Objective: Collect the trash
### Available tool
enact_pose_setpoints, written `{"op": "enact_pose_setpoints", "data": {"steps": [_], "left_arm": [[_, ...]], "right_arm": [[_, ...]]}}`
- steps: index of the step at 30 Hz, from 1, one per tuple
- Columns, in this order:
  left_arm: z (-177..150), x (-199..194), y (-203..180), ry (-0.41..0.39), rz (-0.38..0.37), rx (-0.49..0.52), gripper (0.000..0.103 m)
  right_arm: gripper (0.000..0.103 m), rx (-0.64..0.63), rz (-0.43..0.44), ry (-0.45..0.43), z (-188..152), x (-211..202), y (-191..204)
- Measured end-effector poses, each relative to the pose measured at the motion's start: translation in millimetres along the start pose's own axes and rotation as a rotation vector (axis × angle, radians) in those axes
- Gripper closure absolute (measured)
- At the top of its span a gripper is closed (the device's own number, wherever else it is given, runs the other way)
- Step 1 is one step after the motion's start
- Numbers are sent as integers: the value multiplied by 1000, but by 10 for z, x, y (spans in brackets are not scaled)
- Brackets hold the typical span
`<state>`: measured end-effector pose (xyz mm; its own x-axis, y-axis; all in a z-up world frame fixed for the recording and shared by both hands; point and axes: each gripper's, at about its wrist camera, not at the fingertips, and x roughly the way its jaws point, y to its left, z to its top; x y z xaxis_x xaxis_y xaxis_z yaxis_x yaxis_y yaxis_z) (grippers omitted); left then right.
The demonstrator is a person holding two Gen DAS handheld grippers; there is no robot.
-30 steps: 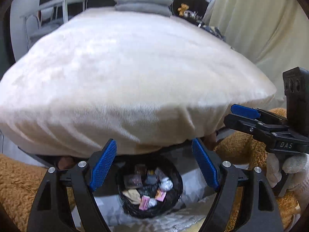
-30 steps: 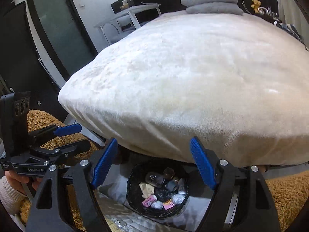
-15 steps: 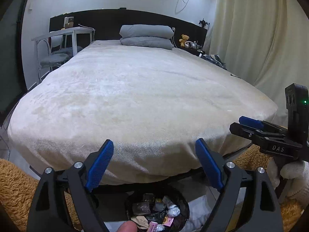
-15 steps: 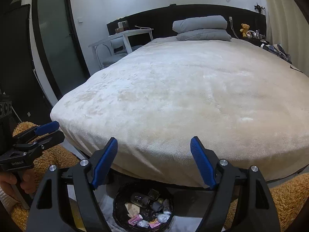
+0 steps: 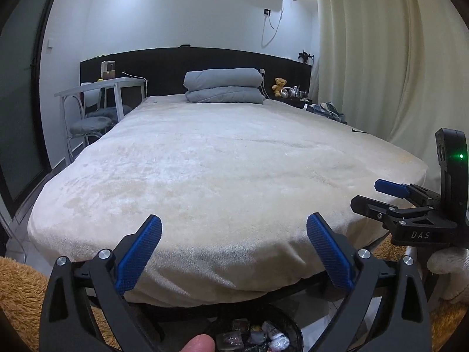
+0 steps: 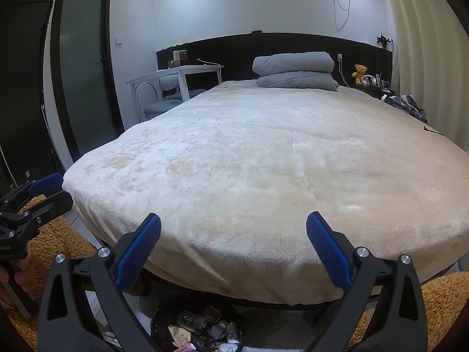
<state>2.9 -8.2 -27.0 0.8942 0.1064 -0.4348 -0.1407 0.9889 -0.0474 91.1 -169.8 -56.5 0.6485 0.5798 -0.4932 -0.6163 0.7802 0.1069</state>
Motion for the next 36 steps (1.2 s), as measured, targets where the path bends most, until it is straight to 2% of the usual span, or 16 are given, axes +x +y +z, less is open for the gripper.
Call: {"op": "enact_pose_setpoints", "data": {"steps": [7, 36], "left_arm": [[-14, 13, -66, -2, 0, 36, 6], [-8, 41, -72, 12, 25, 21, 6]], "right_arm": [[5, -10, 13, -8, -1, 14, 14], [5, -40, 19, 13, -33, 76, 73]]}}
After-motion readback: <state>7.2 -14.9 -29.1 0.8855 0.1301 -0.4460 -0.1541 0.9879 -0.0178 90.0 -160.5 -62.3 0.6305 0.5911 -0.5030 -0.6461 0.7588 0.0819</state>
